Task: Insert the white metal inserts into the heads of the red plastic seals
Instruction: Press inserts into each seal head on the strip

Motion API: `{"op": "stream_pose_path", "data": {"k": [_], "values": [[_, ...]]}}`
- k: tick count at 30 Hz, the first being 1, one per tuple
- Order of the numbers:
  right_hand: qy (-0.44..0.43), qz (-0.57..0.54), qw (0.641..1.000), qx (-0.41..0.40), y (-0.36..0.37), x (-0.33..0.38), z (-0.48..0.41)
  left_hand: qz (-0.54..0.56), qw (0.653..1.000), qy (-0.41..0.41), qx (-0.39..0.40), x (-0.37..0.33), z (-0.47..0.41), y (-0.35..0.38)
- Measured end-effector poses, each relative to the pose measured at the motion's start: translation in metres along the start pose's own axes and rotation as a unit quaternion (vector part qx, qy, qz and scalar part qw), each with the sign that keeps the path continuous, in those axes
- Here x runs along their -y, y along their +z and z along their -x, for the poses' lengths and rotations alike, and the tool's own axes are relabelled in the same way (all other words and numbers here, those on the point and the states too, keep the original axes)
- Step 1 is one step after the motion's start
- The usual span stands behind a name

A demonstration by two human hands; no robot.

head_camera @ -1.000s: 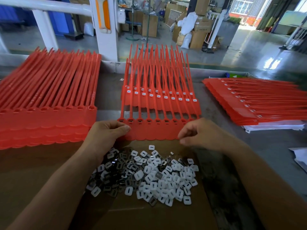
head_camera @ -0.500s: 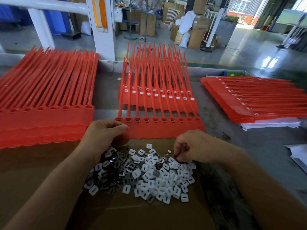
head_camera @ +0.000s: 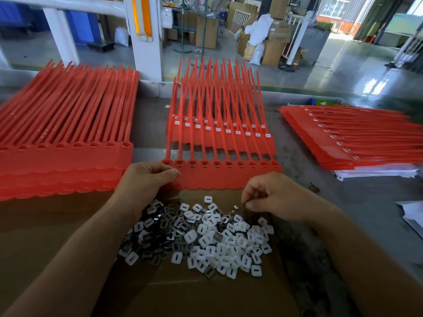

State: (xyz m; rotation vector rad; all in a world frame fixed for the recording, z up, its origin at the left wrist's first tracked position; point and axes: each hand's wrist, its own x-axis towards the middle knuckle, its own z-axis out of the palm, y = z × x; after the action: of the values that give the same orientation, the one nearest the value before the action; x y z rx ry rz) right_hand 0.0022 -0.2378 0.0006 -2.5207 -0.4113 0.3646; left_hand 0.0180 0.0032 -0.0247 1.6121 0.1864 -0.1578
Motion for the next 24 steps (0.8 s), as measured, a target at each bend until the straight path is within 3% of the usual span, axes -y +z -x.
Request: {"op": "stream_pose_path", "data": {"k": [6,11,14,24], "values": [[0.054,-0.055,0.99,-0.116,-0.011,-0.007,-0.008,-0.005,1.0,-0.005,0.002,0.001,-0.001,-0.001],[0.118,-0.139,0.952,-0.244,-0.019,-0.025,-0.032,0.002,1.0,-0.008,-0.002,0.0,-0.002,0.0],[0.127,-0.117,0.942,-0.286,-0.015,-0.036,-0.046,0.011,1.0,-0.006,-0.003,0.0,-0.001,0.0],[0.149,-0.1,0.948,-0.263,-0.006,-0.049,-0.066,0.018,1.0,-0.011,-0.002,-0.001,0.0,0.0]]}}
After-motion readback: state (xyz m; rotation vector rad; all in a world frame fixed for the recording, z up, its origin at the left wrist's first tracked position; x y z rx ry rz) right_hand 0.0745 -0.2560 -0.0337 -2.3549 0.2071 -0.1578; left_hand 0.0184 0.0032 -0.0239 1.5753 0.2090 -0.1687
